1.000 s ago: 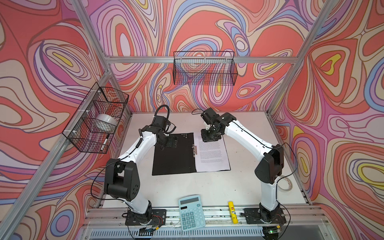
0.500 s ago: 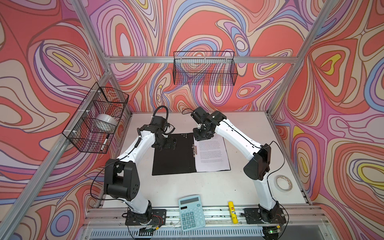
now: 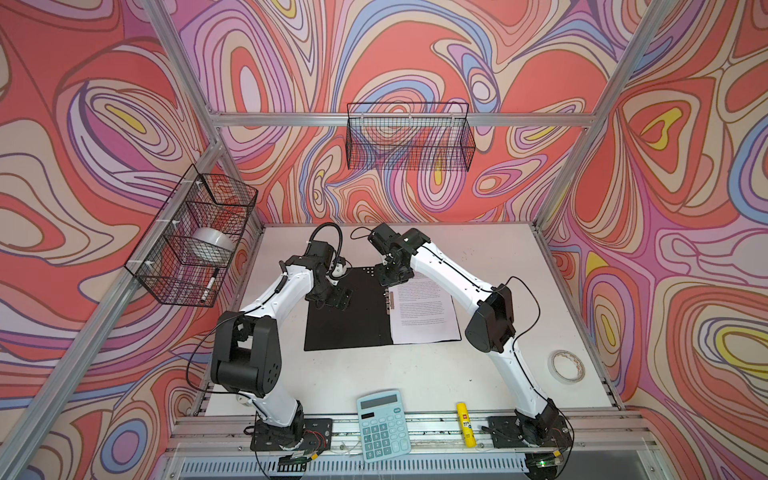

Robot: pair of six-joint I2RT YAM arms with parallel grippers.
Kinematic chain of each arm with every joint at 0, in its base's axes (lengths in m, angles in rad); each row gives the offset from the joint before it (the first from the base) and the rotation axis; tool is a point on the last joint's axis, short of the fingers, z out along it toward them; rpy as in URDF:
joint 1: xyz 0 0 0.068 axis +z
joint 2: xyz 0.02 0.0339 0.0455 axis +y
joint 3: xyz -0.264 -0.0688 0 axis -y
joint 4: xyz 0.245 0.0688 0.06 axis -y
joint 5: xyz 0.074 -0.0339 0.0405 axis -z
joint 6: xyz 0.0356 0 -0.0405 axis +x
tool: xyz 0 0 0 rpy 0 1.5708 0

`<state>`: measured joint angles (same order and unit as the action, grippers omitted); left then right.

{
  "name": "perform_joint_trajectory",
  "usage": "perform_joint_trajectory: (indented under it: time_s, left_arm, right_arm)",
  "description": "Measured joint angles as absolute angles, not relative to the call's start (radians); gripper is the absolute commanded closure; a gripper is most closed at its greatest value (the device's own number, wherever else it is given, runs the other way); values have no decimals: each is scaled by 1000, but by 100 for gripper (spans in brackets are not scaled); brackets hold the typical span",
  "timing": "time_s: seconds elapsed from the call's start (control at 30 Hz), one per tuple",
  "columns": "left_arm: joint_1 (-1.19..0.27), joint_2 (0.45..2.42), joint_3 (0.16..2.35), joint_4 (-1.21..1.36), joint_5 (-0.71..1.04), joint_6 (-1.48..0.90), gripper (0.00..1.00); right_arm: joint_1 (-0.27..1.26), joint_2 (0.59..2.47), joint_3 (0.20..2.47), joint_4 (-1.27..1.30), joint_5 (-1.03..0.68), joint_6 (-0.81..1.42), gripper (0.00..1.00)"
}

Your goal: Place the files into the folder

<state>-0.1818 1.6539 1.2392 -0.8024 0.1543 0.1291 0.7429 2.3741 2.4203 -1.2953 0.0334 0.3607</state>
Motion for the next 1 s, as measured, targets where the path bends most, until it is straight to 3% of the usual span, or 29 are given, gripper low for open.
perform_joint_trajectory:
  time_s: [0.13, 0.67, 1.0]
  left_arm:
    - [-182, 1670, 1235, -784, 150, 164, 10]
    - [-180, 1728, 1173, -760, 130, 183, 9]
    - [-62, 1802, 1284, -777, 106, 99, 5]
  right_arm:
    - [744, 2394, 2433, -1294, 15, 336, 79]
    - [748, 2442, 2437, -1274, -27, 297, 78]
    - [748, 2444, 2415, -1234, 21, 304, 75]
